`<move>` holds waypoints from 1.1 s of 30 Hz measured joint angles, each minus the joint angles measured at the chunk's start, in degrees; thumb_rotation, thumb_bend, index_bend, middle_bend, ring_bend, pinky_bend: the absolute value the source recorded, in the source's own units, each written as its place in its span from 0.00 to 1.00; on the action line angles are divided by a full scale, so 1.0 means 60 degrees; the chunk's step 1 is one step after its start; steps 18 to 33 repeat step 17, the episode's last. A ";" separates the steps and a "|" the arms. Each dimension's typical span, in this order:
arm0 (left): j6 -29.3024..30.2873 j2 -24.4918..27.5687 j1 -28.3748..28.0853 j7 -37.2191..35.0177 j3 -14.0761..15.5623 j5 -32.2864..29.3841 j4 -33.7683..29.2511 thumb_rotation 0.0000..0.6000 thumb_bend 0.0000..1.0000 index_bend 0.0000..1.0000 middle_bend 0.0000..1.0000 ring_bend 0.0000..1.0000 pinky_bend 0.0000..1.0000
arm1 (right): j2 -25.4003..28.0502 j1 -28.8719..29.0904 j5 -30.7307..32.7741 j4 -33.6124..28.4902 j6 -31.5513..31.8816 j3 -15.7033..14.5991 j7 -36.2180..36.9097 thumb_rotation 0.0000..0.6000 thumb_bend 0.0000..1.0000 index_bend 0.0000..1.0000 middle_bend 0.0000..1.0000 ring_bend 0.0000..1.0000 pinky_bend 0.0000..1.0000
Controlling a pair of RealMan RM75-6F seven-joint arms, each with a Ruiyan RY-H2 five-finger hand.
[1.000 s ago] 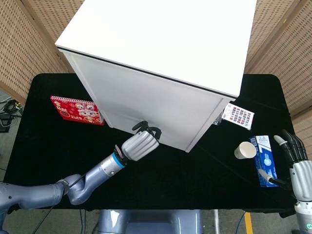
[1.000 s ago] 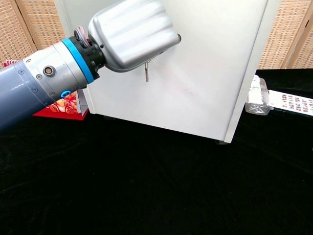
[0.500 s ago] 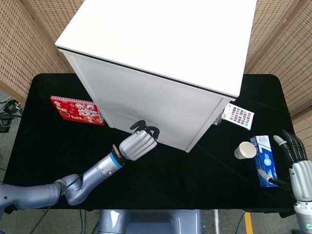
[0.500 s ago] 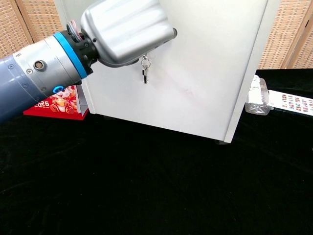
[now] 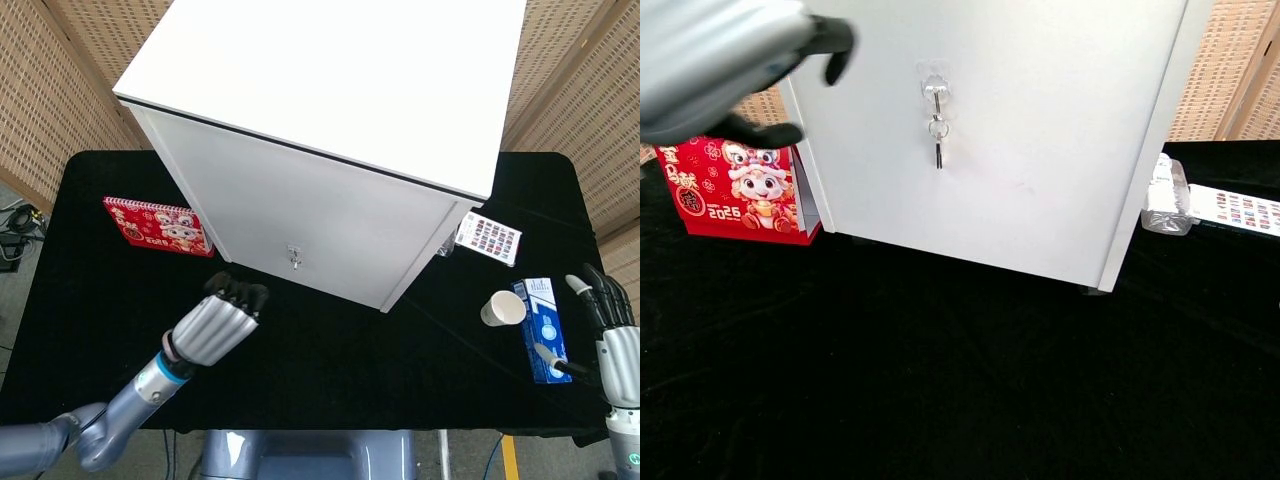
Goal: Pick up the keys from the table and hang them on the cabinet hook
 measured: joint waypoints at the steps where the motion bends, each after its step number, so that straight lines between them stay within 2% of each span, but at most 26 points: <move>1: 0.0301 0.0096 0.0340 -0.0150 0.0214 0.0052 -0.0111 1.00 0.05 0.38 0.47 0.59 0.52 | 0.0000 0.0007 0.0018 -0.0002 -0.0044 -0.0004 -0.0050 1.00 0.09 0.15 0.00 0.00 0.00; 2: 0.0518 0.0163 0.0603 -0.0269 0.0376 0.0071 -0.0196 1.00 0.05 0.33 0.39 0.53 0.48 | 0.0000 0.0015 0.0033 -0.0008 -0.0094 -0.0014 -0.0122 1.00 0.09 0.15 0.00 0.00 0.00; 4: 0.1014 0.0296 0.1251 -0.0567 0.0749 0.0055 -0.0396 1.00 0.04 0.17 0.15 0.32 0.34 | 0.0001 0.0027 0.0050 -0.0020 -0.0176 -0.0038 -0.0258 1.00 0.09 0.15 0.00 0.00 0.00; 5: 0.1213 0.0344 0.1544 -0.0726 0.0918 0.0017 -0.0487 1.00 0.03 0.09 0.06 0.22 0.27 | 0.0007 0.0034 0.0055 -0.0028 -0.0228 -0.0057 -0.0329 1.00 0.09 0.15 0.00 0.00 0.00; 7: 0.1625 0.0443 0.2236 -0.1211 0.1306 -0.0160 -0.0700 1.00 0.01 0.02 0.00 0.08 0.15 | 0.0041 0.0051 0.0071 -0.0073 -0.0387 -0.0113 -0.0525 1.00 0.09 0.14 0.00 0.00 0.00; 9: 0.1892 0.0530 0.2830 -0.1807 0.1630 -0.0440 -0.0895 1.00 0.00 0.00 0.00 0.01 0.05 | 0.0086 0.0070 0.0075 -0.0135 -0.0525 -0.0167 -0.0705 1.00 0.09 0.12 0.00 0.00 0.00; 11: 0.2013 0.0603 0.3219 -0.2357 0.1854 -0.0755 -0.1013 1.00 0.00 0.00 0.00 0.00 0.00 | 0.0133 0.0091 0.0063 -0.0218 -0.0652 -0.0233 -0.0934 1.00 0.09 0.10 0.00 0.00 0.00; 17: 0.2209 0.0845 0.4123 -0.4287 0.2256 -0.1708 -0.0739 1.00 0.00 0.00 0.00 0.00 0.00 | 0.0140 0.0151 -0.0094 -0.0430 -0.0950 -0.0440 -0.1751 1.00 0.09 0.08 0.00 0.00 0.00; 33: 0.2209 0.0845 0.4123 -0.4287 0.2256 -0.1708 -0.0739 1.00 0.00 0.00 0.00 0.00 0.00 | 0.0140 0.0151 -0.0094 -0.0430 -0.0950 -0.0440 -0.1751 1.00 0.09 0.08 0.00 0.00 0.00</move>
